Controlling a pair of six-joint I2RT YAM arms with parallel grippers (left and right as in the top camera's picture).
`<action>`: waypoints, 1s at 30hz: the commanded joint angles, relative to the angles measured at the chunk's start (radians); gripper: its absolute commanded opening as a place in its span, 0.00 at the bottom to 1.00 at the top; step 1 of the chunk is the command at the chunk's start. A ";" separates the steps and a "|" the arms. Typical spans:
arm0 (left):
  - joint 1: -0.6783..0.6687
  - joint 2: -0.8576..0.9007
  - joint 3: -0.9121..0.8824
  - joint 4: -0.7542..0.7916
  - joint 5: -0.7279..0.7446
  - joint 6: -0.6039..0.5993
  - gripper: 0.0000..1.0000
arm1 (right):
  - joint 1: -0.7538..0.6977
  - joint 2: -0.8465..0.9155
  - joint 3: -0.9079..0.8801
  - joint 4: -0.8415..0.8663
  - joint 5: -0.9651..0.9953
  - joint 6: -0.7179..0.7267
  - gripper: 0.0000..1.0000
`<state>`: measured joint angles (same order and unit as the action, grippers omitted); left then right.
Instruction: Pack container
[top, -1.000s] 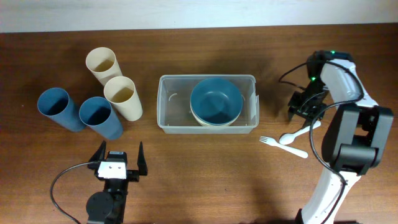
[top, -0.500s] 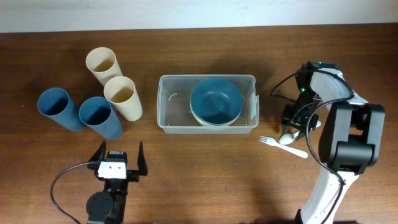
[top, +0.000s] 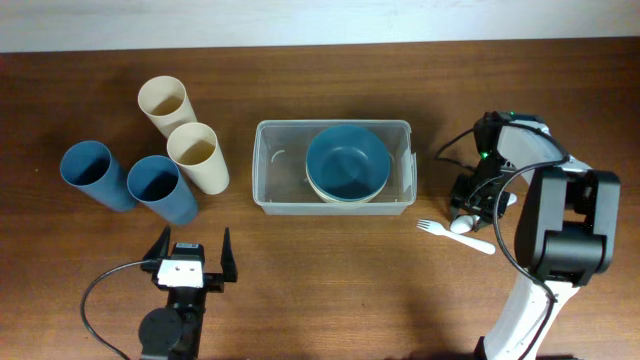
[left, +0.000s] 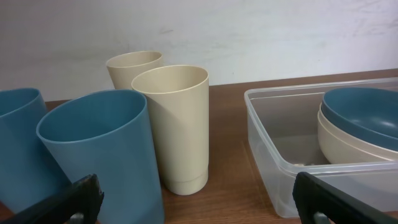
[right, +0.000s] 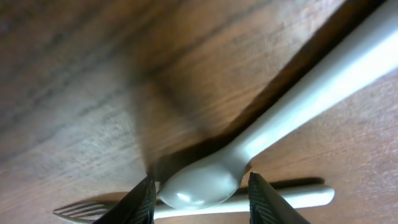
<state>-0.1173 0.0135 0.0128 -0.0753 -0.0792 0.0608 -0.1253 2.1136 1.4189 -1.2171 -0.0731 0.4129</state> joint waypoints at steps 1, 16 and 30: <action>0.004 -0.008 -0.004 -0.001 -0.004 0.012 1.00 | 0.000 0.013 -0.048 0.026 0.022 0.014 0.43; 0.004 -0.008 -0.004 -0.001 -0.004 0.012 0.99 | 0.000 0.013 -0.050 0.239 -0.005 0.167 0.43; 0.004 -0.008 -0.004 -0.001 -0.004 0.012 1.00 | -0.001 0.013 -0.050 0.385 -0.002 0.169 0.41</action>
<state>-0.1173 0.0135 0.0128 -0.0753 -0.0792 0.0608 -0.1253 2.0590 1.3979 -0.8623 -0.0685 0.5762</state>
